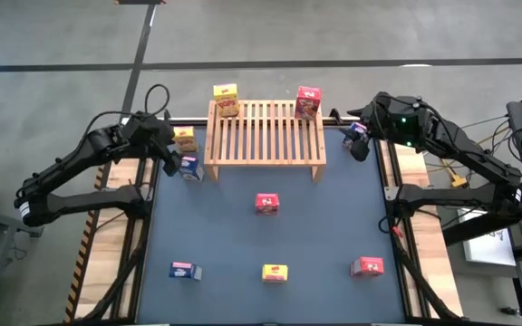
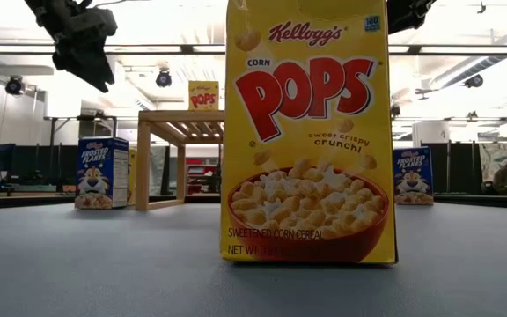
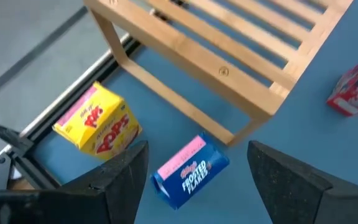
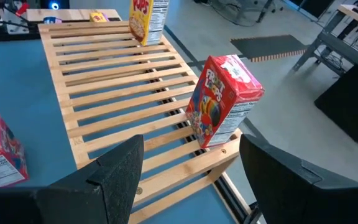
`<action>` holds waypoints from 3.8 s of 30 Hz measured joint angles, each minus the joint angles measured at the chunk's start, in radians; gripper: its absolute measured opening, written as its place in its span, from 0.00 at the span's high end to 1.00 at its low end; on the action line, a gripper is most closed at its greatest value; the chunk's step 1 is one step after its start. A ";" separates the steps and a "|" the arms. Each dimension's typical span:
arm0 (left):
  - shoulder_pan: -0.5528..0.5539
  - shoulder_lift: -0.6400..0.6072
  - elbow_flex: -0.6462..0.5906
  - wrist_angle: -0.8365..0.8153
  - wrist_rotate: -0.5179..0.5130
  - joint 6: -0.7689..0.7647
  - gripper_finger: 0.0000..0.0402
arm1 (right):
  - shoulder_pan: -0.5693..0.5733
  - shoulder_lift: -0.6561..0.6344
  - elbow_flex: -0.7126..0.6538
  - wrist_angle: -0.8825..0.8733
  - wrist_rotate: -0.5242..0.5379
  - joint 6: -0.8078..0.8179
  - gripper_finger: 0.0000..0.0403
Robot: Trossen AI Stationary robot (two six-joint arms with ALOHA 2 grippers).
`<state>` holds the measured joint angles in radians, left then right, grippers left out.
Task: Stack cereal on shelf
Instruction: Put the top left blue cereal box on the shelf
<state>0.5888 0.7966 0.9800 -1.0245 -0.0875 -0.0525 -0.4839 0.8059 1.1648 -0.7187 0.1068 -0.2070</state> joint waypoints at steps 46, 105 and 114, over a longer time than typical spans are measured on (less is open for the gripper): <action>0.000 -0.059 -0.096 0.062 0.001 0.101 0.09 | 0.063 0.001 -0.113 0.139 0.104 -0.033 0.36; 0.002 0.375 -0.058 -0.016 0.007 0.510 0.09 | 0.063 0.003 -0.135 0.133 0.092 -0.064 0.36; 0.007 0.464 -0.059 -0.041 0.027 0.507 0.14 | 0.063 0.003 -0.149 0.133 0.067 -0.066 0.36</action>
<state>0.5957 1.2607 0.9215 -1.0657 -0.0605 0.4549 -0.4213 0.8087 1.0161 -0.5858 0.1741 -0.2726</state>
